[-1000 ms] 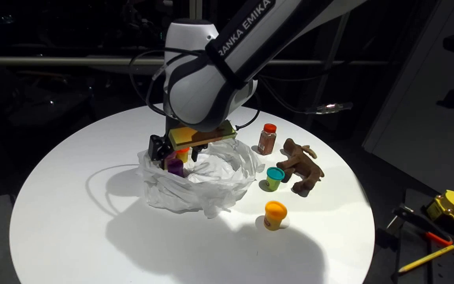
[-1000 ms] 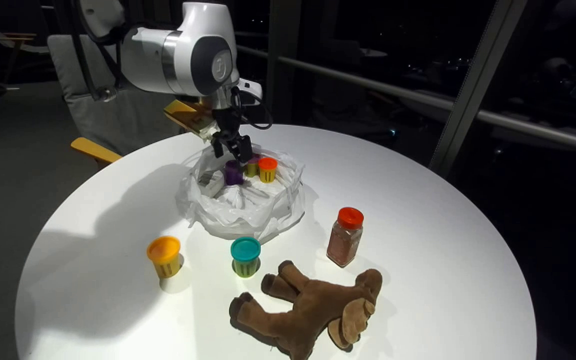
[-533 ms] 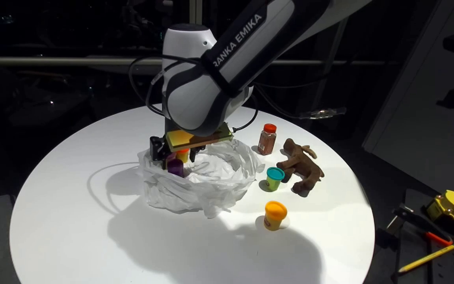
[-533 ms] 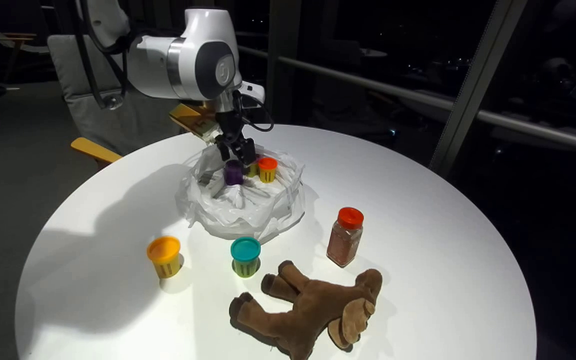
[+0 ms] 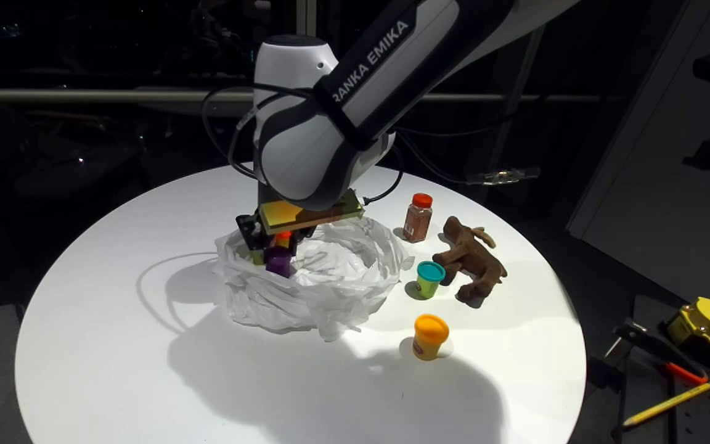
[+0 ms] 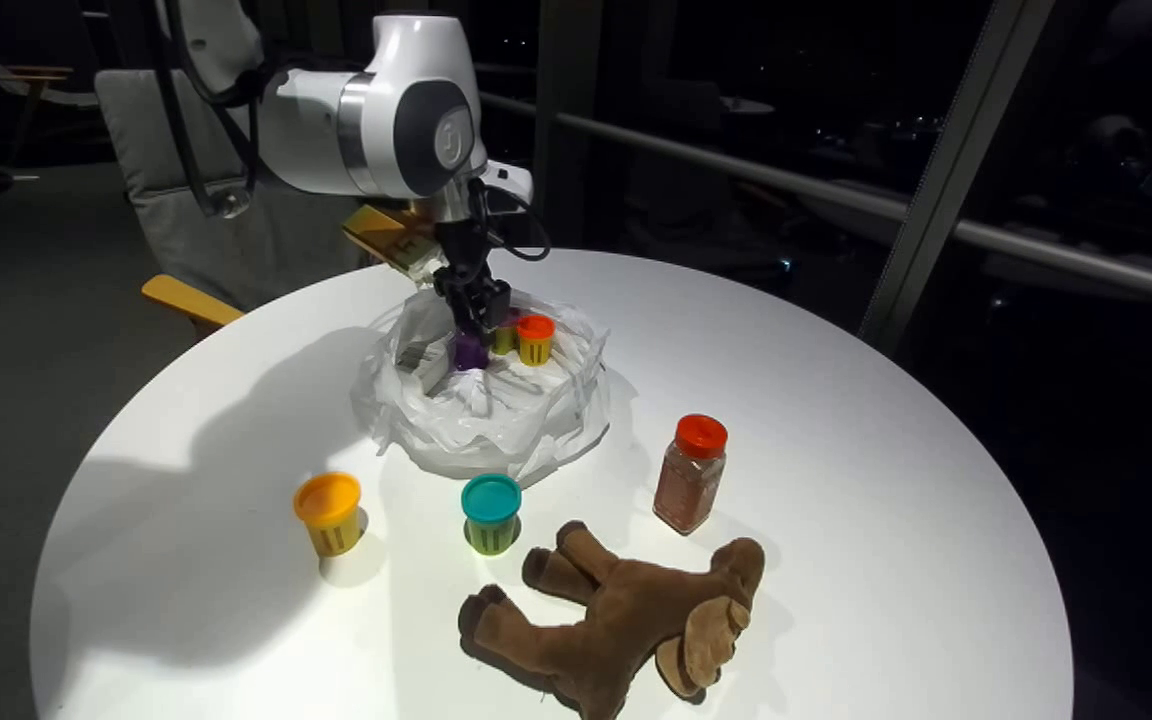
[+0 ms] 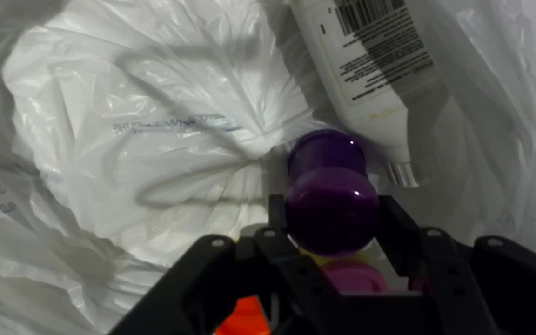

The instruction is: Remove the contents from the bag and put them on the table.

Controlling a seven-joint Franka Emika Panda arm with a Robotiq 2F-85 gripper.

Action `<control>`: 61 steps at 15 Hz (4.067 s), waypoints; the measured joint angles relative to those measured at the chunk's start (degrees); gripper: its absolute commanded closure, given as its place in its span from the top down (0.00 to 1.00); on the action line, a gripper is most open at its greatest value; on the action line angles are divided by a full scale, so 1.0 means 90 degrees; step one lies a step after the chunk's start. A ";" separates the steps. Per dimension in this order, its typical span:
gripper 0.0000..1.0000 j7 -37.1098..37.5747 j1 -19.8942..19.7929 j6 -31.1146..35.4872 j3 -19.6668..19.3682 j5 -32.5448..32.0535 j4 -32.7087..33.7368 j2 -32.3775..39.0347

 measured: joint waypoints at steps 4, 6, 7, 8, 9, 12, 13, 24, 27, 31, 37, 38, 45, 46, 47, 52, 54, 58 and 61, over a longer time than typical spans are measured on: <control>0.26 0.0010 0.0021 -0.0047 -0.0021 0.0000 0.0003 -0.0012; 0.26 0.0098 0.0186 -0.0066 -0.0185 -0.0037 -0.0042 -0.0090; 0.26 0.0213 0.0334 -0.0067 -0.0340 -0.0133 -0.0113 -0.0190; 0.26 0.0365 0.0514 -0.0068 -0.0522 -0.0273 -0.0241 -0.0341; 0.26 0.0531 0.0701 -0.0069 -0.0700 -0.0448 -0.0415 -0.0530; 0.26 0.1138 0.1303 -0.0190 -0.1205 -0.1171 -0.1162 -0.1247; 0.26 0.1297 0.1453 -0.0318 -0.1275 -0.1419 -0.1450 -0.1517; 0.26 0.1940 0.1328 -0.0560 -0.0005 -0.3041 -0.4932 -0.4451; 0.26 0.1895 0.0915 -0.0158 0.0508 -0.3041 -0.5518 -0.4825; 0.26 0.1503 0.0405 0.0282 0.0859 -0.2869 -0.5707 -0.4580; 0.26 0.0368 0.0255 0.0486 0.1245 -0.2009 -0.5414 -0.3493; 0.26 0.0233 0.0274 0.0495 0.1278 -0.1926 -0.5351 -0.3386; 0.26 0.0053 0.0584 0.0992 0.1069 -0.1893 -0.5180 -0.3215; 0.26 0.0053 0.0650 0.1072 0.0997 -0.1898 -0.5178 -0.3210; 0.26 0.0053 0.0727 0.1148 0.0906 -0.1921 -0.5173 -0.3196; 0.26 0.0107 0.1237 0.1401 0.0249 -0.2265 -0.5038 -0.2941; 0.26 0.0170 0.1469 0.1525 -0.0032 -0.2443 -0.4952 -0.2780; 0.90 0.0189 0.1845 0.1715 -0.0395 -0.2503 -0.4844 -0.2544; 1.00 0.0189 0.2025 0.1743 -0.0534 -0.2494 -0.4840 -0.2521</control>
